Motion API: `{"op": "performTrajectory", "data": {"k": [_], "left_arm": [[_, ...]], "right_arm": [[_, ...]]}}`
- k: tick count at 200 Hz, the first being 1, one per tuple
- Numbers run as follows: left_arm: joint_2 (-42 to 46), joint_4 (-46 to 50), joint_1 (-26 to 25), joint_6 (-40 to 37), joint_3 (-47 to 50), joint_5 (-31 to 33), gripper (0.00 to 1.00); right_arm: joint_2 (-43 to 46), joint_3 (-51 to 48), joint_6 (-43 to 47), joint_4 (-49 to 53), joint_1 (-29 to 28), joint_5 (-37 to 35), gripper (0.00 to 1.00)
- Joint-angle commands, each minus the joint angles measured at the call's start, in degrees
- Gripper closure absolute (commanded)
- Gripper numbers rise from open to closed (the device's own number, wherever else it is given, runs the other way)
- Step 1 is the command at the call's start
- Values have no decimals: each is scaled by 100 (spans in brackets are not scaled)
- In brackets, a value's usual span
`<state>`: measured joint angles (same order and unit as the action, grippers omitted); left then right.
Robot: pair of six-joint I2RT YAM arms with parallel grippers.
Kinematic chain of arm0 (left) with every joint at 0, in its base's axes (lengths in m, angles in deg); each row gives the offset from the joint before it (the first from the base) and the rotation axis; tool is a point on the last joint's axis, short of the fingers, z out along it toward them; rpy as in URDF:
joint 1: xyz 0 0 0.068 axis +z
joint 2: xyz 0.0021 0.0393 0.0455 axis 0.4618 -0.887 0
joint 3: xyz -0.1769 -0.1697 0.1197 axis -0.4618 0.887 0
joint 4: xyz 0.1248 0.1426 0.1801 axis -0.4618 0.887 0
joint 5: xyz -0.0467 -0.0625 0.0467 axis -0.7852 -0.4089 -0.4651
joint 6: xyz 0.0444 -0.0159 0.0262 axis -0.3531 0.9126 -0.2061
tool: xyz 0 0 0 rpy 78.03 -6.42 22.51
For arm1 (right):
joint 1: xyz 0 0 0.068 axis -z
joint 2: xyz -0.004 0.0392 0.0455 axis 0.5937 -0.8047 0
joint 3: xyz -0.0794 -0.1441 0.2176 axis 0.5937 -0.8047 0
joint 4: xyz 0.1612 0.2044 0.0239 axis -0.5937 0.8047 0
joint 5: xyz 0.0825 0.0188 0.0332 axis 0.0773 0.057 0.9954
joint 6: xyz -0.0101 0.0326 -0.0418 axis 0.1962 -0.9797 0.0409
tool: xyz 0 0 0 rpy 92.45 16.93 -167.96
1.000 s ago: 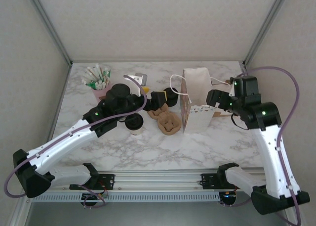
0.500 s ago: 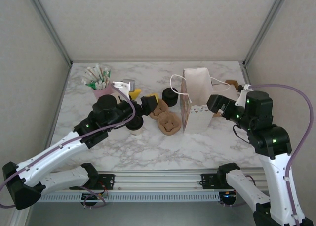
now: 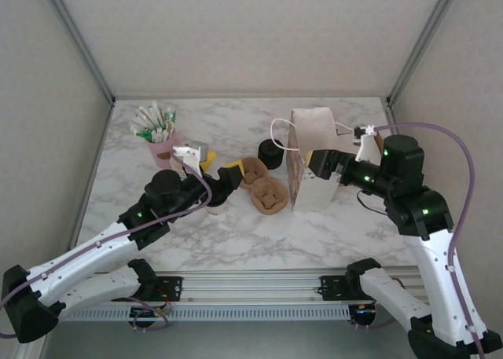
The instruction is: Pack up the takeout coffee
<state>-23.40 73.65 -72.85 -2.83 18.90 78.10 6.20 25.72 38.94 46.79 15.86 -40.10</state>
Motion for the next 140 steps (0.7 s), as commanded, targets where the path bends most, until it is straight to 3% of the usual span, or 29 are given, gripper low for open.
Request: {"op": "performTrajectory", "data": {"k": [1,72,140], "left_arm": [[146,-484,-48,-217,159,214,0],[466,-973,-17,-351,863,900,0],[746,-1114,269,-247,1283,1030,0]], "right_arm": [[-237,308,209,-95,-408,75,1],[-1269,941,769,257,-2069,-1173,1],[-2407,1654,1288,738,-3265,-2364,1]]}}
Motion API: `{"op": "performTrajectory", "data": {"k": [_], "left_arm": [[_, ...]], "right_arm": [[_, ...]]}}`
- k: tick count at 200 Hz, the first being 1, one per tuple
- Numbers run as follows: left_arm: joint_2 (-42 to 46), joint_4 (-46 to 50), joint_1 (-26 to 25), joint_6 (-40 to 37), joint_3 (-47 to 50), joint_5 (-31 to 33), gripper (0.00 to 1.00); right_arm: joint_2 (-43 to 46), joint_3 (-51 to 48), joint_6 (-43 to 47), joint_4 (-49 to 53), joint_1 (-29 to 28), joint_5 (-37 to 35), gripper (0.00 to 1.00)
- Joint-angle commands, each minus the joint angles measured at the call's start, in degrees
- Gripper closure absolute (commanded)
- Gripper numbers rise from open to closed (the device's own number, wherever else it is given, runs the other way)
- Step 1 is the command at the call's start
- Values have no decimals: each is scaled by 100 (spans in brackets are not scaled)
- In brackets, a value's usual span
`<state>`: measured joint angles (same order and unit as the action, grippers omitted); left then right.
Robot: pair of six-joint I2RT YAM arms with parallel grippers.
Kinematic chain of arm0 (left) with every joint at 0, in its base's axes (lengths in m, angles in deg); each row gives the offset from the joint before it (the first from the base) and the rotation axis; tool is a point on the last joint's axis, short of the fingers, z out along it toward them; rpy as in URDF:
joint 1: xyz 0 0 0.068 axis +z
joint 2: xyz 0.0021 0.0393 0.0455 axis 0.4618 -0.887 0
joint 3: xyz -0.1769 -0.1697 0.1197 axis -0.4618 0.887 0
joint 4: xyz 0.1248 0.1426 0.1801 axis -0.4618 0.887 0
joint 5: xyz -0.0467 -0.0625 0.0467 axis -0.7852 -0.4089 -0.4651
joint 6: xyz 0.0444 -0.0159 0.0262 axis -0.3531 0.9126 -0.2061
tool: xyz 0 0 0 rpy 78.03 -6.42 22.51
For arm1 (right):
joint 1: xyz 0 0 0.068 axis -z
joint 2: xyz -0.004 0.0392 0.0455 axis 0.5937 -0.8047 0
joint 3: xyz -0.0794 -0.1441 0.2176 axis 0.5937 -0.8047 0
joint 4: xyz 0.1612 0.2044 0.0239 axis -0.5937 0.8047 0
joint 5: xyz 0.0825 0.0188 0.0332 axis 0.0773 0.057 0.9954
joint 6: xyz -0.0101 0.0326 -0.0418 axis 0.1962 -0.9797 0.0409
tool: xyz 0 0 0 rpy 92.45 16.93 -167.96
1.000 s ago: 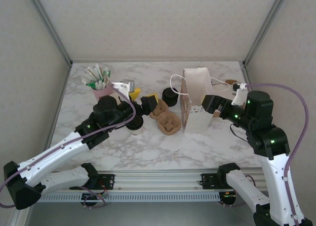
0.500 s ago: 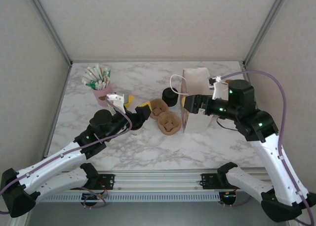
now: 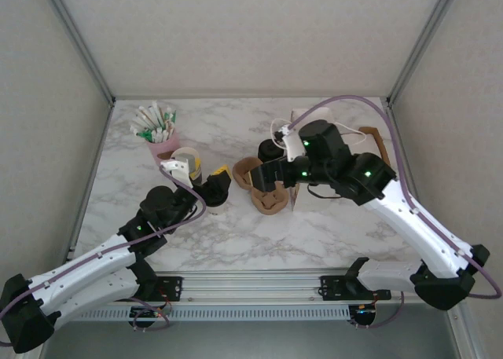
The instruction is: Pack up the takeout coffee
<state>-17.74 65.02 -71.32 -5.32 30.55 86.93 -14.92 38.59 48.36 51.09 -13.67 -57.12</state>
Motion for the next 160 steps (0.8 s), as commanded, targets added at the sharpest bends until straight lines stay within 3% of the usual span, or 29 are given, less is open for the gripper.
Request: {"op": "performTrajectory", "data": {"k": [1,41,118,160], "left_arm": [[181,-250,122,7,121,147,0],[537,-40,206,164,259,282,0],[1307,68,242,185,698,386,0],[1479,-115,258,138,1031,343,0]], "right_arm": [[-313,381,354,315,-323,-679,1],[-929,696,495,535,-672,-988,1],[-1830,1187,636,1150,-731,-1137,1],[-2705,1601,323,1711,-689,-1562,19]]}}
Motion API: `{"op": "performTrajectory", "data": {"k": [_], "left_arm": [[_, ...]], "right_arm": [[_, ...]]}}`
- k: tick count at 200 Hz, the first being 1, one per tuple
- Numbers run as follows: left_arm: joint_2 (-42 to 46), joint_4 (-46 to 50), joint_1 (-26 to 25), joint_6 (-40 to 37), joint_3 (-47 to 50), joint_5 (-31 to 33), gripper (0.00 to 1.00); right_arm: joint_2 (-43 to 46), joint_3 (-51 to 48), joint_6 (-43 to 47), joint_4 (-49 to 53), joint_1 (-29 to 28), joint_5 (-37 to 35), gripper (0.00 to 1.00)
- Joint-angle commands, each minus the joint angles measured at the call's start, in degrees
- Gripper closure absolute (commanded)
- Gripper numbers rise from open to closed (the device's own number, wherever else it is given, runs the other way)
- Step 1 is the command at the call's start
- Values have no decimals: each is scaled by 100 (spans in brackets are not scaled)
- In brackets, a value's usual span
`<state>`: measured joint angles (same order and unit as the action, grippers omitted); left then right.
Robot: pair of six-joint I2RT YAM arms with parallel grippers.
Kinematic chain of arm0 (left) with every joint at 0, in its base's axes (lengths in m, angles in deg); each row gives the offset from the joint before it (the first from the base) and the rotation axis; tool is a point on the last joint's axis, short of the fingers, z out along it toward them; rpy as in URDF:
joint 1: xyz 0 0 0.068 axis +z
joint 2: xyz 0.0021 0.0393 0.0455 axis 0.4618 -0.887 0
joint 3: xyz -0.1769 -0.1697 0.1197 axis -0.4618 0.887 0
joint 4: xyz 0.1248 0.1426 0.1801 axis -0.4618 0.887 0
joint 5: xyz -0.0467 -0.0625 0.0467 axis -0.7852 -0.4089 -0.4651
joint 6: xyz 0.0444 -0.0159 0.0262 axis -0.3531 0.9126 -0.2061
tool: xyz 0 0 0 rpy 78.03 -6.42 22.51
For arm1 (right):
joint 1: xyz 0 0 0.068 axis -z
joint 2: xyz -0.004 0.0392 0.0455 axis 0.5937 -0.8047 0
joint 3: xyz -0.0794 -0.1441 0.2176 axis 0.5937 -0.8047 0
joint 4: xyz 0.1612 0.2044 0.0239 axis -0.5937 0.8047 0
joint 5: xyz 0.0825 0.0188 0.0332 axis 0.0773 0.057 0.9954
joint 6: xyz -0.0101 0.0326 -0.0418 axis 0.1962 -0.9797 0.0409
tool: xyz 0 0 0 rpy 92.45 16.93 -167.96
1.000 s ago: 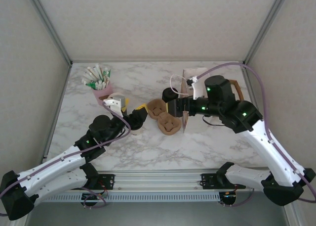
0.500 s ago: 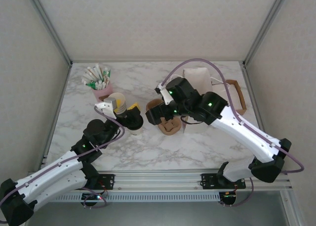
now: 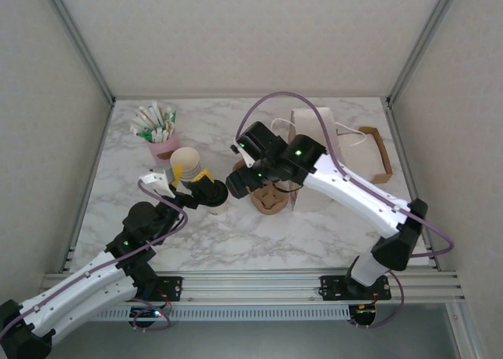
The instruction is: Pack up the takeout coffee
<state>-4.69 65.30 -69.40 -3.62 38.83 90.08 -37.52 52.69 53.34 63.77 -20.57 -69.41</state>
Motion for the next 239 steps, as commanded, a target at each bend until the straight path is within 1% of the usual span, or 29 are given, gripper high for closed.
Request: {"op": "performTrajectory", "data": {"k": [1,41,74,89,129,161,195,239], "left_arm": [[180,-145,66,-43,211,23,0],[345,-260,124,-10,454,-129,0],[328,-330,129,104,642,-212,0],[295,-318,129,123,665,-252,0],[79,-356,130,129,615,-365,0],[-66,-427,137,140,606,-484,0],[-159,-453,138,149,596,-526,1],[-215,-471,139,140,597,-541,0]], "right_arm": [[-462,195,-182,448,7,-341,19],[-874,173,-294,450,250,-570,30],[-1199,190,-344,520,464,-584,40],[-1323,162,-353,541,578,-647,41],[-1622,85,-237,411,811,-528,47],[-1890,93,33,340,917,-438,48],[-2158,137,275,329,994,-286,47],[-2444,275,413,326,1032,-260,48]]}}
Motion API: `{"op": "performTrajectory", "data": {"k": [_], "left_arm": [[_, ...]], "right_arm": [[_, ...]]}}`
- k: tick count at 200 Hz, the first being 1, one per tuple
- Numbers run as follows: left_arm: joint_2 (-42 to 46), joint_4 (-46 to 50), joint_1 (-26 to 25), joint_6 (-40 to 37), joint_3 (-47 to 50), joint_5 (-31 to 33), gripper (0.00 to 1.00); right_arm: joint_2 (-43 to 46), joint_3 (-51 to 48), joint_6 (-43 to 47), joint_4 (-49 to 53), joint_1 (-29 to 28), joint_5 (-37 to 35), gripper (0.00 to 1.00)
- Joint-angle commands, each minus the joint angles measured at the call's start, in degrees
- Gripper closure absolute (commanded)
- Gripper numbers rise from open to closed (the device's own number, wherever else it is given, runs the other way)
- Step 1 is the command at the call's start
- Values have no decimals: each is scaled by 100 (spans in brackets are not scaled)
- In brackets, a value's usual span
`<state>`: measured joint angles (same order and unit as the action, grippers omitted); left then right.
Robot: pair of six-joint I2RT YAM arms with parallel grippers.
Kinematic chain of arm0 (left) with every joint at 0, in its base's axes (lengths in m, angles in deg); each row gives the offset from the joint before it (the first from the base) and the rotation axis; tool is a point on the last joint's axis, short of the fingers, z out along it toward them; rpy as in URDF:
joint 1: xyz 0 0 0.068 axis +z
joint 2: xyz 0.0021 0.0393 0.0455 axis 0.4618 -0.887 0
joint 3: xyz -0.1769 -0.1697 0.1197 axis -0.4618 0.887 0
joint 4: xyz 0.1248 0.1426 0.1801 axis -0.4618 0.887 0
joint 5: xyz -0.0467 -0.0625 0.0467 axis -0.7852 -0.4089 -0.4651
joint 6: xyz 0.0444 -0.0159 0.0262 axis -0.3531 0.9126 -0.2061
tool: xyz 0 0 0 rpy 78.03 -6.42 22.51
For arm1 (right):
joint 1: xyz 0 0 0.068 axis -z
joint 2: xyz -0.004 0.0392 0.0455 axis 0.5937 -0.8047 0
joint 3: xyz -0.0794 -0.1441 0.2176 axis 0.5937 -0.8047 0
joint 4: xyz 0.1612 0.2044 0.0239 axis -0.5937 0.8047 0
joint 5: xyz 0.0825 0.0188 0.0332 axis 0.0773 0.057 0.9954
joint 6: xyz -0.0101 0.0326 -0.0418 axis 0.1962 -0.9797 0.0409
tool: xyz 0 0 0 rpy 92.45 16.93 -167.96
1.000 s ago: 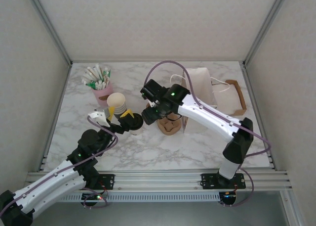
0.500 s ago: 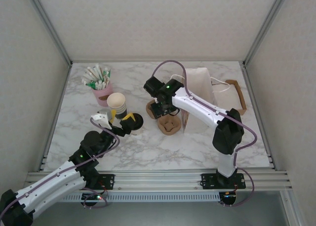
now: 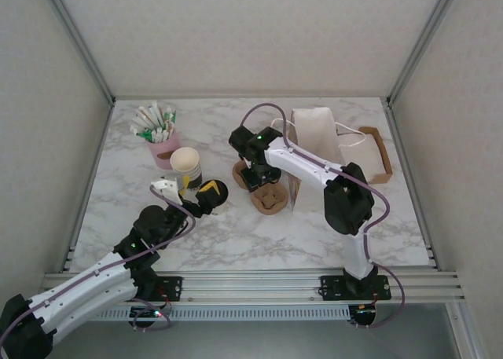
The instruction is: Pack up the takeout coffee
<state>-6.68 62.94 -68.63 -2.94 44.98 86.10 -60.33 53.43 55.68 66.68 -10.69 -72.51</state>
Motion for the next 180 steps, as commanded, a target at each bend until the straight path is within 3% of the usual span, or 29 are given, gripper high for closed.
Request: {"op": "performTrajectory", "data": {"k": [1,69,137,180], "left_arm": [[-17,-235,61,73,-17,-145,0],[-437,-310,145,144,-138,-460,0],[-1232,-325,1116,682,-430,-1923,0],[-1232,-359,1246,745,-396,-2050,0]], "right_arm": [[-168,202,181,37,44,46,48],[-366,386,252,-27,145,95,49],[-495,441,303,-22,216,224,51],[-561,459,307,4,211,237,51]]}}
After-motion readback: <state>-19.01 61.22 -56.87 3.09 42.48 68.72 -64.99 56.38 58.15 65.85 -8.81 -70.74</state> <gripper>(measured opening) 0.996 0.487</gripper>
